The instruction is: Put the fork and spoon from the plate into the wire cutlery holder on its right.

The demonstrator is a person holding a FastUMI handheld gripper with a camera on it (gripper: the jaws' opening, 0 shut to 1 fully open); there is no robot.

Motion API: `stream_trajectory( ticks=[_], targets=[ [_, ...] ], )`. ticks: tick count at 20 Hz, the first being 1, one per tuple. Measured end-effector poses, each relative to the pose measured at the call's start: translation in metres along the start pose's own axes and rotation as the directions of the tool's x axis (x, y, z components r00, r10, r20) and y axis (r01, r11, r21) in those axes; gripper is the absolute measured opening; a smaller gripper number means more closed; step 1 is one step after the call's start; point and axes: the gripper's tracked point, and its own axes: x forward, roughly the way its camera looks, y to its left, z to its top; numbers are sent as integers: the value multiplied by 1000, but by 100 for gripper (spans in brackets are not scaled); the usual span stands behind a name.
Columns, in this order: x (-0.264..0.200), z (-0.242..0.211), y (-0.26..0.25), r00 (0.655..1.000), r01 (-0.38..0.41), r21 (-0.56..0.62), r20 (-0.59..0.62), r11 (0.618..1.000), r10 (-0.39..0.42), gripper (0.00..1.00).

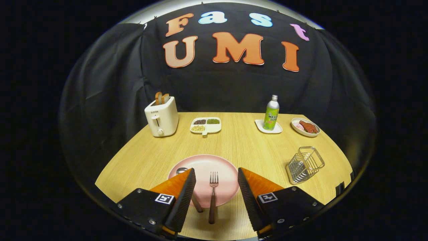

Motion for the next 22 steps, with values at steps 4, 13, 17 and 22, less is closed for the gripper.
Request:
stream_trajectory(
  ticks=[4, 13, 17, 22],
  targets=[
    [16, -30, 8, 996, -18, -42, -84, 999, 14, 74],
    [47, -80, 10, 969, -15, -67, -245, 998, -2, 35],
    [54, -93, 9, 957, -9, -82, -290, 997, -15, 25],
    [56, -94, 6, 949, 14, -50, -313, 999, -29, 8]
  ],
)
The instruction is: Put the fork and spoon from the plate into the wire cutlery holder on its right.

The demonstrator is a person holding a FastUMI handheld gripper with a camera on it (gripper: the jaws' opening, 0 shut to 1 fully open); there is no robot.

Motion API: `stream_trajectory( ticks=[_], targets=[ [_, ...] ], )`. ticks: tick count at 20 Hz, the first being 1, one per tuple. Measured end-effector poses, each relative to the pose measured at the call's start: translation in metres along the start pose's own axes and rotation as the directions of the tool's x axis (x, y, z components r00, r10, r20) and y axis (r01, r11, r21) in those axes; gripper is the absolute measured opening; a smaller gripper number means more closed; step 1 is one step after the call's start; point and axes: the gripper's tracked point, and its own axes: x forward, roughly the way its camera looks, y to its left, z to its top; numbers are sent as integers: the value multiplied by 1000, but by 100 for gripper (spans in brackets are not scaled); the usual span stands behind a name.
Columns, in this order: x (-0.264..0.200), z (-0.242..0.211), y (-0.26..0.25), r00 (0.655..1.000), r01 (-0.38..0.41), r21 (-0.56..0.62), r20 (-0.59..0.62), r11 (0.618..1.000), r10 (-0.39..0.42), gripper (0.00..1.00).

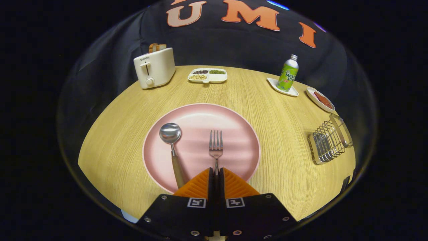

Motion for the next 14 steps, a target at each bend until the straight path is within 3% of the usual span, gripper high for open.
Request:
stream_trajectory(
  ticks=[7, 14],
  targets=[
    [-34, 35, -9, 998, -37, -17, 45, 999, 37, 2],
    [-75, 65, -43, 994, -108, 56, -19, 993, 110, 2]
  ],
)
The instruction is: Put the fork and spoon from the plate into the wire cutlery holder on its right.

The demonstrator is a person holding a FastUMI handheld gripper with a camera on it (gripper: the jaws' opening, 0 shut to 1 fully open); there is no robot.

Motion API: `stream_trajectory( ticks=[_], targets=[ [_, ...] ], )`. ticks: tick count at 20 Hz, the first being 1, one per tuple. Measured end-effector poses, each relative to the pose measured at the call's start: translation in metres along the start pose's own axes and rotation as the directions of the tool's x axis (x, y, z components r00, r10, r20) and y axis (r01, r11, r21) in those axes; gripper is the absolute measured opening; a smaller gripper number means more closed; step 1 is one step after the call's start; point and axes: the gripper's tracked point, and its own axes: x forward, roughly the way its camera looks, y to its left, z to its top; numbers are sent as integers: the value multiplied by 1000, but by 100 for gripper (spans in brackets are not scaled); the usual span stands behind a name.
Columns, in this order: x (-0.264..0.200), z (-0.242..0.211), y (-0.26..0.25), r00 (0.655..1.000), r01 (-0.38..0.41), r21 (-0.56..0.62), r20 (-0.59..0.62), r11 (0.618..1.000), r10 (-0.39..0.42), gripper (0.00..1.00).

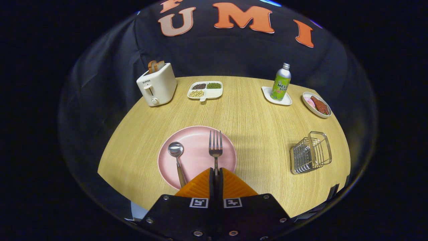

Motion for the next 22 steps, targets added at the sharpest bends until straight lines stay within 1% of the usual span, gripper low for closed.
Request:
stream_trajectory(
  ticks=[1, 5, 10, 12, 15, 18, 22],
  targets=[
    [-7, 6, -9, 1000, 3, 0, 1, 1000, -3, 2],
    [-27, 24, -50, 998, 57, -51, 5, 997, -57, 2],
    [-45, 27, -104, 991, 123, -87, -48, 989, -128, 2],
    [-52, 27, -124, 985, 146, -109, -73, 983, -154, 2],
    [-57, 22, -148, 978, 154, -93, -124, 984, -165, 2],
    [-55, 14, -176, 964, 181, -97, -178, 979, -196, 2],
    [-50, 4, -205, 943, 199, -81, -254, 977, -213, 2]
  ],
)
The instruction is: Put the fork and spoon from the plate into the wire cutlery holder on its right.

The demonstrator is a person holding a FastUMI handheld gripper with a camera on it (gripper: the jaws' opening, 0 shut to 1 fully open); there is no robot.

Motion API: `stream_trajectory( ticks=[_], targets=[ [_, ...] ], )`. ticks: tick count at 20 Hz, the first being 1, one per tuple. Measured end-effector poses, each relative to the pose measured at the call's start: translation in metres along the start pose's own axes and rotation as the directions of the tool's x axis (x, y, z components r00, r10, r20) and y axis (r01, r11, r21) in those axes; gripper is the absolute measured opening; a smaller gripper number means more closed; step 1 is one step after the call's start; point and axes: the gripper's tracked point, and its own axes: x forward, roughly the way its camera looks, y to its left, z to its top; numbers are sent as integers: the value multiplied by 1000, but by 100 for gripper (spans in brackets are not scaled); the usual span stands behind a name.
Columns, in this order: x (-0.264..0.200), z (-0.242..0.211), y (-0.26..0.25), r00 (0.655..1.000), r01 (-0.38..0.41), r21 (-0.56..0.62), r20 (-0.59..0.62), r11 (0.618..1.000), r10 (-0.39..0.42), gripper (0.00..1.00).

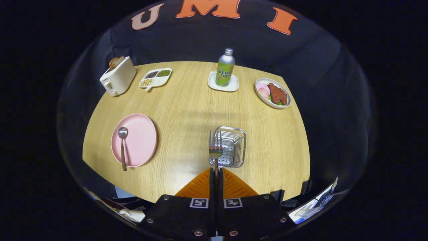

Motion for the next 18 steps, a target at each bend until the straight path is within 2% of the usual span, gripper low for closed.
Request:
stream_trajectory(
  ticks=[4, 12, 18],
  targets=[
    [17, -2, -13, 997, 3, 3, -74, 1000, -3, 3],
    [51, 1, -13, 973, -42, -8, -227, 999, 39, 3],
    [66, 4, -9, 960, -57, -45, -277, 997, 42, 4]
  ],
)
